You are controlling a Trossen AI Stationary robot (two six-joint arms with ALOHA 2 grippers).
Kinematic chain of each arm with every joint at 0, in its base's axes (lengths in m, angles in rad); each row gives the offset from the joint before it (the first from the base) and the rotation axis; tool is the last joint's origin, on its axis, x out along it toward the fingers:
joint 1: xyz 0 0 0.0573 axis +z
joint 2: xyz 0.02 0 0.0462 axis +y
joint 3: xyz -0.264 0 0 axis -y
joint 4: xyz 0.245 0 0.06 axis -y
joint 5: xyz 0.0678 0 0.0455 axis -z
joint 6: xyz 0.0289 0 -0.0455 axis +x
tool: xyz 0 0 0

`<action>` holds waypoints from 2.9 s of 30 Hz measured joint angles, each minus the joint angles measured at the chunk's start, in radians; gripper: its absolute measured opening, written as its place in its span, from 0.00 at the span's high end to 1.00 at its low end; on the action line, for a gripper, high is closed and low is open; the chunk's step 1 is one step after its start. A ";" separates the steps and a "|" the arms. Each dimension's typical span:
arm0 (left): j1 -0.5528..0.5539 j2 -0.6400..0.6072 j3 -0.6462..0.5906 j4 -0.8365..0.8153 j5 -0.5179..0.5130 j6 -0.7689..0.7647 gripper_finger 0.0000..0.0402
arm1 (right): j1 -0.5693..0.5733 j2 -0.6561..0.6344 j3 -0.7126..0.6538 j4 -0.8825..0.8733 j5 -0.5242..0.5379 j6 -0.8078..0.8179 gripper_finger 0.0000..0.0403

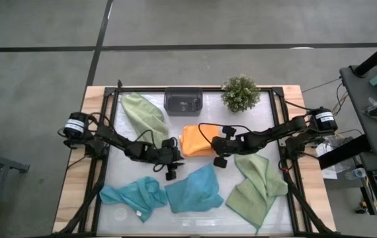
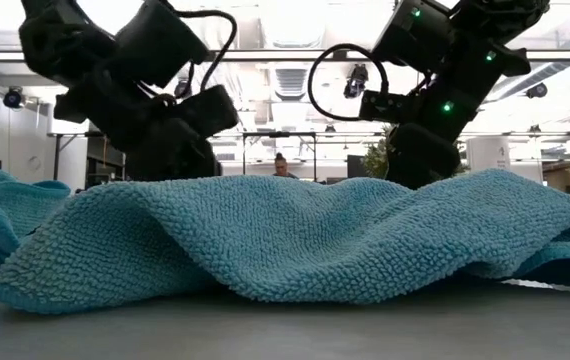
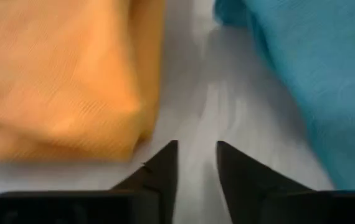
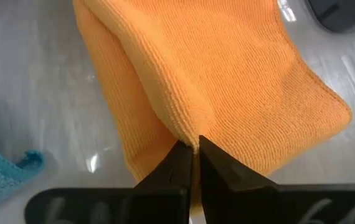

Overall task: Fold microfiber towels
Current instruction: Fold the orange microfiber towel

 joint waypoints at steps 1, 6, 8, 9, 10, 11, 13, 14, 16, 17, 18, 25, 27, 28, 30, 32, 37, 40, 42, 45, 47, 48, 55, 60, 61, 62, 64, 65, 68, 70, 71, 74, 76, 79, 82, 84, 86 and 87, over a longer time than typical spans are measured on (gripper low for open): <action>-0.002 0.019 0.001 0.032 -0.011 0.000 0.86 | 0.000 0.000 0.000 0.002 0.000 0.000 0.98; -0.008 0.104 0.014 0.131 -0.120 -0.017 0.98 | 0.000 0.000 0.000 0.011 0.000 0.000 0.98; -0.007 0.131 0.020 0.165 -0.209 -0.026 0.98 | 0.000 0.000 0.000 0.011 0.000 0.000 0.98; -0.006 0.140 0.026 0.176 -0.224 -0.021 0.99 | 0.000 0.000 0.000 0.012 0.000 0.000 0.98; -0.005 0.146 0.033 0.183 -0.230 -0.012 0.99 | 0.000 0.001 0.000 0.013 0.000 0.000 0.98; -0.006 0.147 0.038 0.183 -0.232 0.002 1.00 | 0.000 0.001 0.000 0.017 0.000 0.001 0.98; -0.007 0.147 0.042 0.184 -0.232 0.028 1.00 | 0.000 0.001 0.000 0.018 0.000 0.001 0.98; -0.007 0.145 0.043 0.183 -0.231 0.034 1.00 | 0.000 0.001 0.000 0.018 0.000 0.001 0.98; -0.007 0.134 0.043 0.180 -0.231 0.050 1.00 | 0.000 0.001 0.000 0.018 0.000 0.002 0.98; -0.007 0.126 0.044 0.183 -0.232 0.054 1.00 | 0.000 0.001 0.000 0.018 0.000 0.002 0.98; -0.007 0.118 0.044 0.183 -0.237 0.054 1.00 | 0.000 0.001 0.000 0.018 0.000 0.002 0.98; -0.002 0.116 0.044 0.142 -0.279 0.001 1.00 | 0.000 0.001 0.000 0.024 0.000 0.002 0.98; -0.002 0.119 0.044 0.135 -0.276 0.005 1.00 | 0.000 0.001 0.000 0.031 0.000 0.010 0.98; -0.003 0.119 0.044 0.136 -0.273 0.008 1.00 | 0.000 0.002 0.000 0.038 0.000 0.018 0.98; -0.004 0.116 0.051 0.139 -0.268 0.008 1.00 | 0.000 0.002 0.000 0.060 -0.004 0.032 0.98; -0.006 0.113 0.058 0.144 -0.261 0.021 1.00 | 0.000 0.002 0.000 0.072 -0.009 0.033 0.97; -0.007 0.108 0.075 0.148 -0.190 0.058 1.00 | 0.000 0.002 0.000 0.077 -0.008 0.059 0.95; -0.007 0.119 0.075 0.155 -0.188 0.054 1.00 | 0.000 0.002 0.000 0.077 -0.008 0.058 0.95; -0.007 0.131 0.074 0.152 -0.191 0.052 1.00 | 0.000 0.002 0.000 0.078 -0.008 0.058 0.96; -0.007 0.151 0.079 0.145 -0.229 0.052 1.00 | 0.000 0.002 0.000 0.078 -0.008 0.059 0.96; -0.006 0.159 0.077 0.136 -0.269 0.051 1.00 | 0.000 0.002 0.000 0.077 -0.008 0.062 0.96; -0.006 0.160 0.075 0.127 -0.287 0.048 1.00 | 0.000 0.002 0.000 0.078 -0.008 0.062 0.96; -0.004 0.151 0.072 0.051 -0.322 0.000 1.00 | 0.002 0.002 0.000 0.044 -0.009 0.043 0.96; -0.004 0.149 0.074 0.026 -0.325 -0.020 1.00 | 0.002 -0.008 0.000 0.000 -0.010 0.026 0.96; -0.004 0.149 0.074 0.026 -0.325 -0.024 1.00 | 0.002 -0.011 0.001 -0.003 -0.016 0.020 0.96; -0.004 0.149 0.075 0.024 -0.325 -0.025 1.00 | 0.002 -0.012 0.001 -0.009 -0.032 0.013 0.96; -0.004 0.149 0.075 0.024 -0.325 -0.025 1.00 | 0.002 -0.012 0.001 -0.014 -0.072 0.002 0.96; -0.004 0.149 0.074 0.023 -0.325 -0.026 1.00 | 0.002 -0.012 0.001 -0.014 -0.088 0.001 0.96; -0.004 0.149 0.074 0.023 -0.324 -0.026 1.00 | 0.002 -0.012 0.001 -0.013 -0.113 0.001 0.96; -0.004 0.149 0.076 0.020 -0.324 -0.025 1.00 | 0.002 -0.012 -0.001 -0.014 -0.113 0.003 0.96; -0.004 0.148 0.077 0.017 -0.324 -0.023 1.00 | 0.002 -0.012 -0.001 -0.014 -0.113 0.009 0.96; -0.004 0.134 0.077 0.007 -0.302 -0.001 1.00 | 0.002 -0.012 -0.001 -0.014 -0.122 0.009 0.95; -0.004 0.116 0.074 -0.006 -0.274 0.005 1.00 | 0.002 -0.012 -0.002 -0.014 -0.133 0.009 0.93; -0.005 0.078 0.076 -0.070 -0.261 0.008 1.00 | 0.002 -0.012 -0.002 -0.014 -0.136 0.010 0.87; -0.005 0.036 0.075 -0.152 -0.261 0.008 1.00 | 0.002 -0.012 -0.002 -0.015 -0.140 0.006 0.80; -0.004 0.003 0.075 -0.200 -0.261 0.008 1.00 | 0.002 -0.014 -0.002 -0.017 -0.155 0.004 0.76; -0.004 -0.027 0.075 -0.232 -0.261 0.009 1.00 | 0.002 -0.020 0.000 -0.023 -0.166 0.002 0.72; -0.004 -0.043 0.074 -0.242 -0.261 0.011 1.00 | 0.002 -0.025 0.006 -0.037 -0.167 0.002 0.70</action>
